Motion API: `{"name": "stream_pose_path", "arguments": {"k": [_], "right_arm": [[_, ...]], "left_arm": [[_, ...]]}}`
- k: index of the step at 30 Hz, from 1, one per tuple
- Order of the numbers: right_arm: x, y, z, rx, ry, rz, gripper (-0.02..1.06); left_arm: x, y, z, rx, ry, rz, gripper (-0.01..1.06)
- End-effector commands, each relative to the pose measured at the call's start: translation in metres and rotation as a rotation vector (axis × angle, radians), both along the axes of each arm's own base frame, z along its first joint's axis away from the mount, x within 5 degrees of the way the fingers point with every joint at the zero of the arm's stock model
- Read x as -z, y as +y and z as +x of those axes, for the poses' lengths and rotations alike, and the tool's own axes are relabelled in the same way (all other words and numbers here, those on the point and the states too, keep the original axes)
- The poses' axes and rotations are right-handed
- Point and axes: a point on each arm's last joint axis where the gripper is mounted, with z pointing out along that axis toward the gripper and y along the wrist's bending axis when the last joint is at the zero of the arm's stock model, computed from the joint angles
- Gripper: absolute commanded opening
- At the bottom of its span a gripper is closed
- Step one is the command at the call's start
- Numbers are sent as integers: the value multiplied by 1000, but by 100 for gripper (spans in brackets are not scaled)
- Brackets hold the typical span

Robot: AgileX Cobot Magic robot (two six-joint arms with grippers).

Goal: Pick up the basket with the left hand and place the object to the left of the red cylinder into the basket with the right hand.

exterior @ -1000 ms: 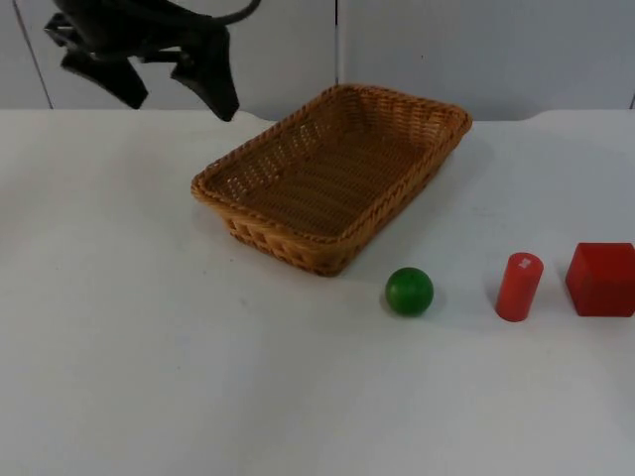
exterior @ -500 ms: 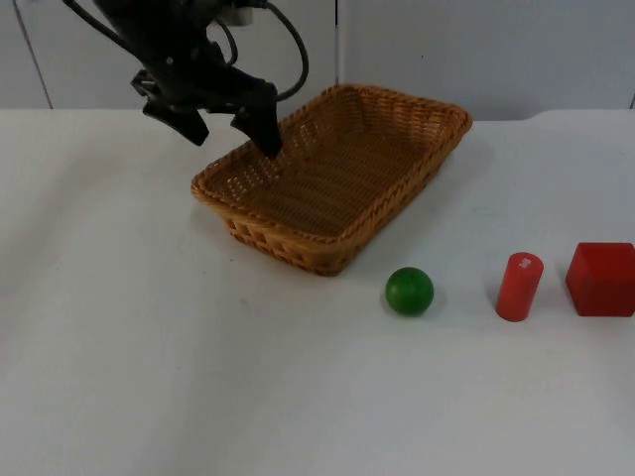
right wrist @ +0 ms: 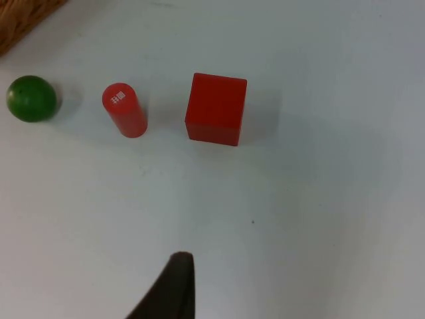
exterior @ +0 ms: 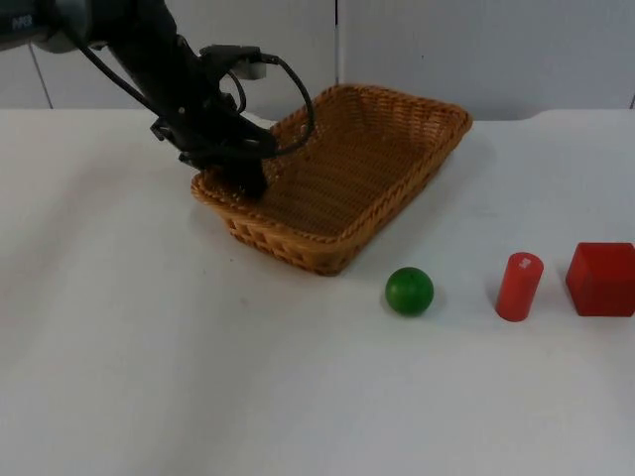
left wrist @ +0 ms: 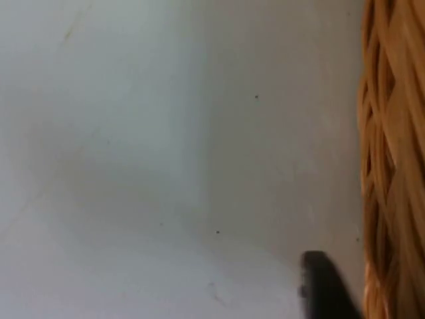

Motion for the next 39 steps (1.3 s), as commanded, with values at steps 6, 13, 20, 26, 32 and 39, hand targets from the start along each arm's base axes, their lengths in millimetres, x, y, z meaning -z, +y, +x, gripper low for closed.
{"name": "stream_pose_path", "arguments": {"k": [6, 13, 20, 26, 32, 39], "right_arm": [[0, -2, 1, 0, -7, -25, 105], [0, -3, 1, 0, -15, -30, 105], [-1, -4, 2, -2, -25, -51, 105], [-1, -4, 2, -2, -25, -51, 105], [-1, -4, 2, -1, -23, -45, 105], [-1, -3, 2, 2, -21, -40, 105]], "left_arm": [[-10, 4, 6, -78, -31, -28, 0], [-58, 17, 1, -130, -18, -52, 0], [-141, 19, -16, -201, -71, -101, 0], [-194, 21, -30, -269, -136, -148, 0], [-213, 23, -51, -281, -119, -155, 0], [-187, 36, -98, -267, 62, -112, 0]]}}
